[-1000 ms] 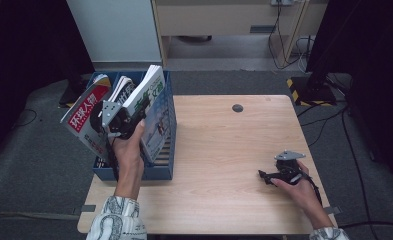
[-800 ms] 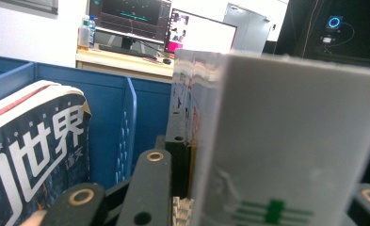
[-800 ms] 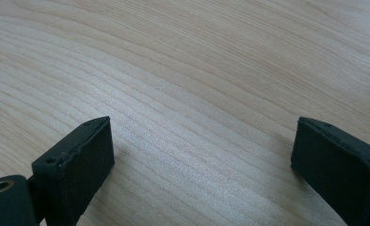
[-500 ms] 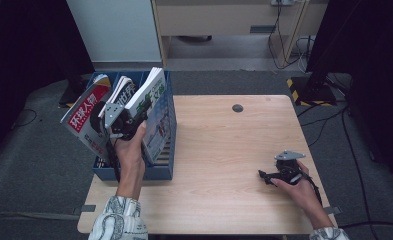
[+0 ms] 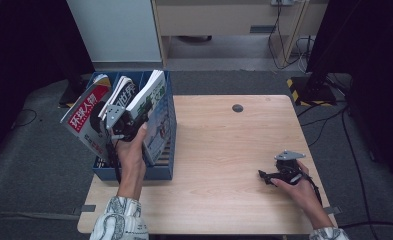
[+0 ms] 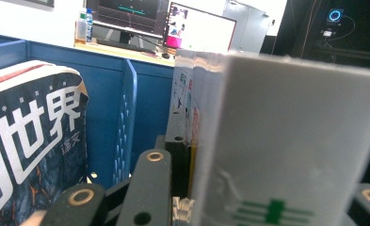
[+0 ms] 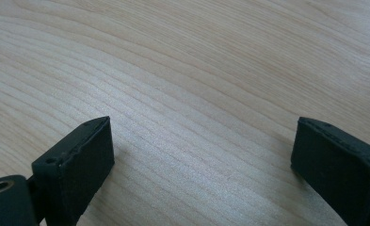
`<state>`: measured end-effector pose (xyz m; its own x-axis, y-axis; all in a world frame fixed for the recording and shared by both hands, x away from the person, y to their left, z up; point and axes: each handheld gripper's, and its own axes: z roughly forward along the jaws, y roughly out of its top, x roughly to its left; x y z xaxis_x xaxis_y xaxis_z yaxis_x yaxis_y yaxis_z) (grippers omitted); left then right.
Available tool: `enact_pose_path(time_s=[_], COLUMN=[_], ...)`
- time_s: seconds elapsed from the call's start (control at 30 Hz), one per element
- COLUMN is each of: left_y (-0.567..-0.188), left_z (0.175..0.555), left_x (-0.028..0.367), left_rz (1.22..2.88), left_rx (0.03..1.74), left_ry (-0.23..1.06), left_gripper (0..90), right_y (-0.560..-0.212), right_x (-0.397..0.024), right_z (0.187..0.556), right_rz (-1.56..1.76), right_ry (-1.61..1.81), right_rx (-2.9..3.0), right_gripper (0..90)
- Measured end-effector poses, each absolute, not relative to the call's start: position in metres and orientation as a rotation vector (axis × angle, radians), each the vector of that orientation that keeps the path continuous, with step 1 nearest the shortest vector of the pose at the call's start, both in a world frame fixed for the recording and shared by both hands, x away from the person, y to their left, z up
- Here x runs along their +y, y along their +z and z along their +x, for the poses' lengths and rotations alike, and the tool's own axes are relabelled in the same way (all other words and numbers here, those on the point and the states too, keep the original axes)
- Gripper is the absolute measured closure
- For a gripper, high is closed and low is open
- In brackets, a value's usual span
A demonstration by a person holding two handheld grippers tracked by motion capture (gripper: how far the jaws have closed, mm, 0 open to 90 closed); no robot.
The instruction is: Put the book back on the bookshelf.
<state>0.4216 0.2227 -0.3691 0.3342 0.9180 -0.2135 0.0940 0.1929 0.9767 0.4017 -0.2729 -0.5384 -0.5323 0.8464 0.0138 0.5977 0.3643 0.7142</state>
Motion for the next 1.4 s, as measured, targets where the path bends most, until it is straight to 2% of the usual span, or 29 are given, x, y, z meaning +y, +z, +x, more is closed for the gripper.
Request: enact_pose_path(time_s=[1.4], left_y=[-0.382], left_z=[0.425], left_x=[0.224], left_rz=[1.257], left_rx=[1.073], left_ry=[0.773], left_gripper=[72.9], right_y=[-0.538], right_x=[-0.273], right_z=[0.402], right_rz=[1.266], right_ry=[0.966], right_rx=[2.275], right_gripper=[6.7])
